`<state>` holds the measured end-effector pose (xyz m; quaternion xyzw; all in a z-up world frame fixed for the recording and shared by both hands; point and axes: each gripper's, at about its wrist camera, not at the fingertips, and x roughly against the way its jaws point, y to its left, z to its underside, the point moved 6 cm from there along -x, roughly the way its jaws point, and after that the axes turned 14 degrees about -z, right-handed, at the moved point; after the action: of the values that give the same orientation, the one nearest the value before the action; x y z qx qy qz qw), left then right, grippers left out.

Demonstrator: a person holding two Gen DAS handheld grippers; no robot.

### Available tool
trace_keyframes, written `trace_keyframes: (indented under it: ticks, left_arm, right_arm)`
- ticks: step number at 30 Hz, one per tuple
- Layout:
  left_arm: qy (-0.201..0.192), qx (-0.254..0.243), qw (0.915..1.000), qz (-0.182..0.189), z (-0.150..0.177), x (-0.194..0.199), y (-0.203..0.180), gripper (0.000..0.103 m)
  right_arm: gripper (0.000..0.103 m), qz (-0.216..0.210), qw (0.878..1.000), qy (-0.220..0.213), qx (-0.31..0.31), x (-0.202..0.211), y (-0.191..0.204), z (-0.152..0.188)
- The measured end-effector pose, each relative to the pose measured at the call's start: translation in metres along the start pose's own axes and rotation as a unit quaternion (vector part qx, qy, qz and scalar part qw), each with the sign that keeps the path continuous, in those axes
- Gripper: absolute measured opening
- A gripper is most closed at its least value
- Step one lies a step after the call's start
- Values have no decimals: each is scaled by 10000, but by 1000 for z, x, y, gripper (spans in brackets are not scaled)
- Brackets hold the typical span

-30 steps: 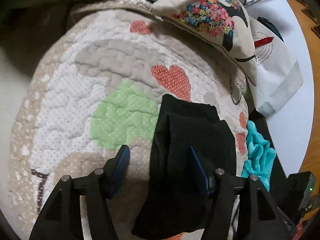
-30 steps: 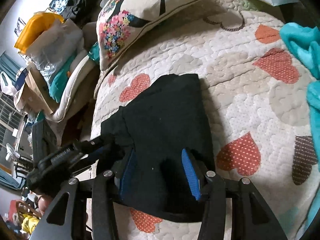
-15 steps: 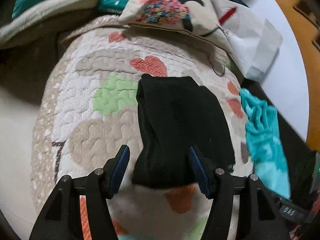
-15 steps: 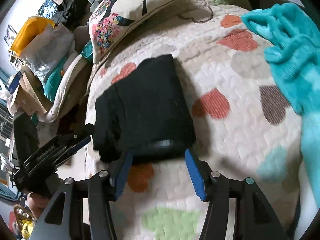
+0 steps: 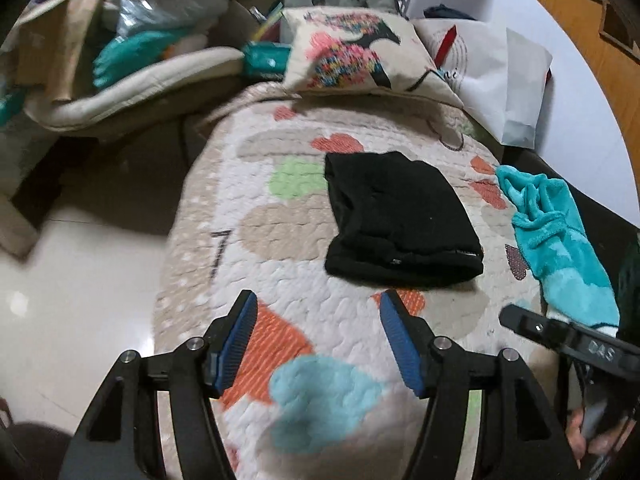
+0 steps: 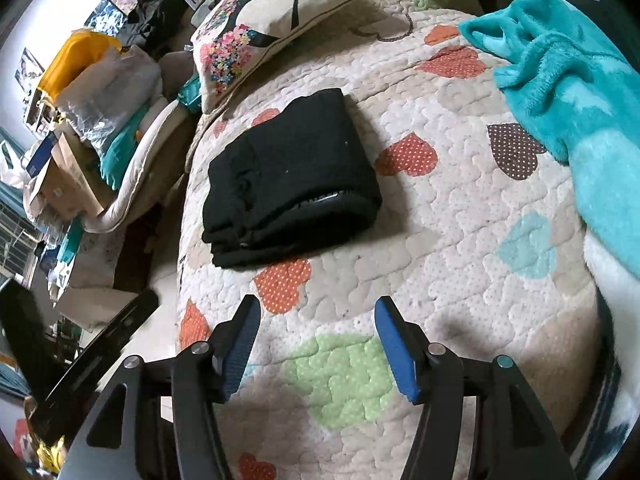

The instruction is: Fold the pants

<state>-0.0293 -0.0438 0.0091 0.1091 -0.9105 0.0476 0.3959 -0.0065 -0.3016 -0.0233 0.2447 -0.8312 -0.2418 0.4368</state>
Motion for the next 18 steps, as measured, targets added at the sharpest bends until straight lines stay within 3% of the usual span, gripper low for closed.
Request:
trace_keyframes:
  ticks: [7, 12, 18]
  left_arm:
    - [-399, -152, 9985, -346, -3, 43, -7, 72]
    - [-670, -329, 9968, -297, -6, 68, -24, 75]
    - [-666, -349, 9970, -178, -6, 78, -31, 77]
  right_arm:
    - [67, 78, 9973, -288, 667, 15, 24, 3]
    - [69, 142, 9950, -308, 935, 21, 34, 12]
    - [69, 213, 9947, -256, 968, 23, 33, 28]
